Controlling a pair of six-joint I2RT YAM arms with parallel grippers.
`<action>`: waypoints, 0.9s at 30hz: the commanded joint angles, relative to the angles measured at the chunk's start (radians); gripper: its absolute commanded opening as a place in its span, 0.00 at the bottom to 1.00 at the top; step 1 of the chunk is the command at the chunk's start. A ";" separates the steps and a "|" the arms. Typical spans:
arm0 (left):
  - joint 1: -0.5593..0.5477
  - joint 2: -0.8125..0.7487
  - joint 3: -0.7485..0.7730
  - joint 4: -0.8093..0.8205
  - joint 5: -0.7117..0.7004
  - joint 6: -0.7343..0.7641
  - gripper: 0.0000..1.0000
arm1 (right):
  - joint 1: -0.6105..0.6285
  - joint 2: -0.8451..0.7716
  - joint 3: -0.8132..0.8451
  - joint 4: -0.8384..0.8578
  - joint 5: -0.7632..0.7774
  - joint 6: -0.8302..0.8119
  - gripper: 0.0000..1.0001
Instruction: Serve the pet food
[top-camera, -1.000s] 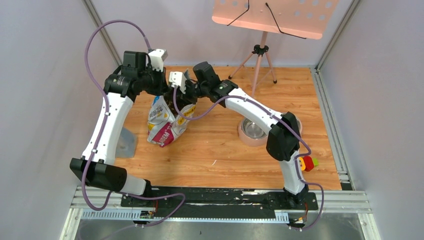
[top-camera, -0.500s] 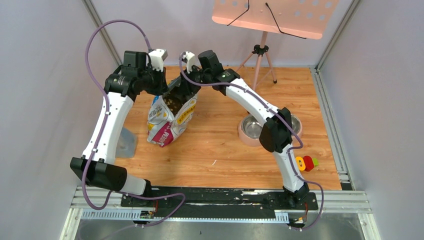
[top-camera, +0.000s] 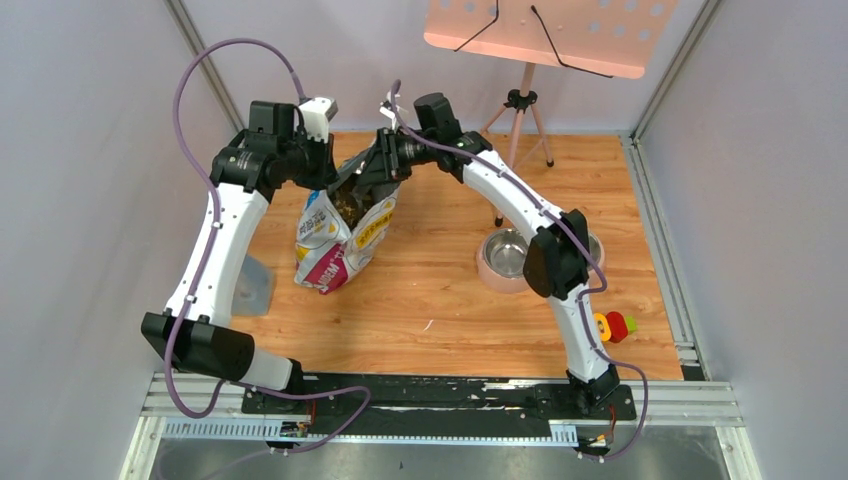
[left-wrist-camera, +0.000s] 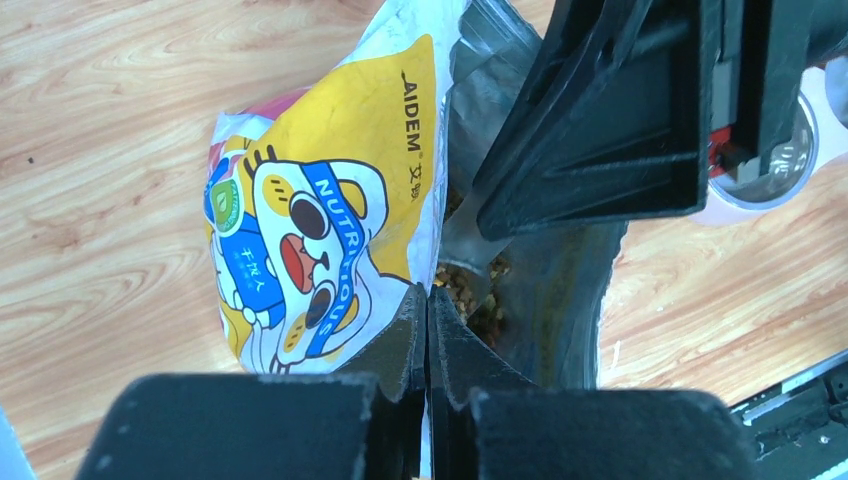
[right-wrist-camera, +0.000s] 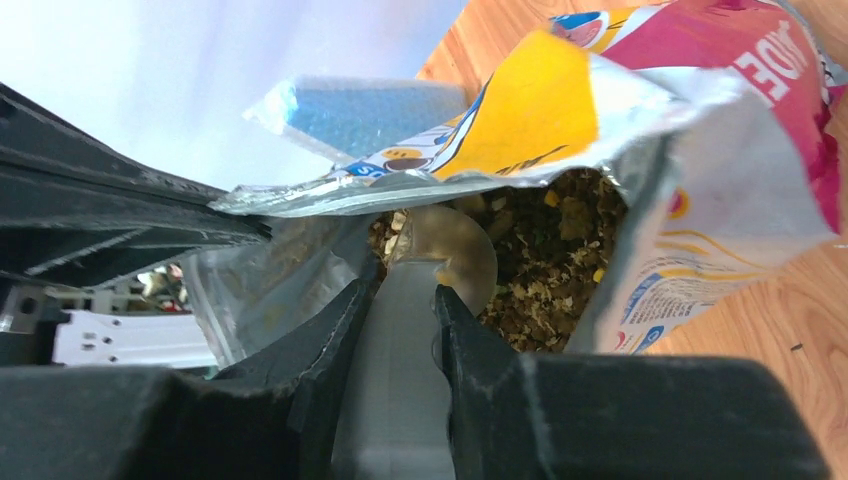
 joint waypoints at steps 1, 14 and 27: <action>-0.003 0.018 0.015 0.071 -0.001 0.027 0.00 | -0.024 -0.052 0.022 0.066 0.029 0.194 0.00; -0.003 0.054 0.083 0.024 -0.123 0.232 0.00 | -0.090 -0.087 -0.042 0.028 0.058 0.478 0.00; -0.002 0.070 0.123 0.038 -0.123 0.231 0.00 | -0.070 -0.136 -0.029 0.109 0.094 0.161 0.00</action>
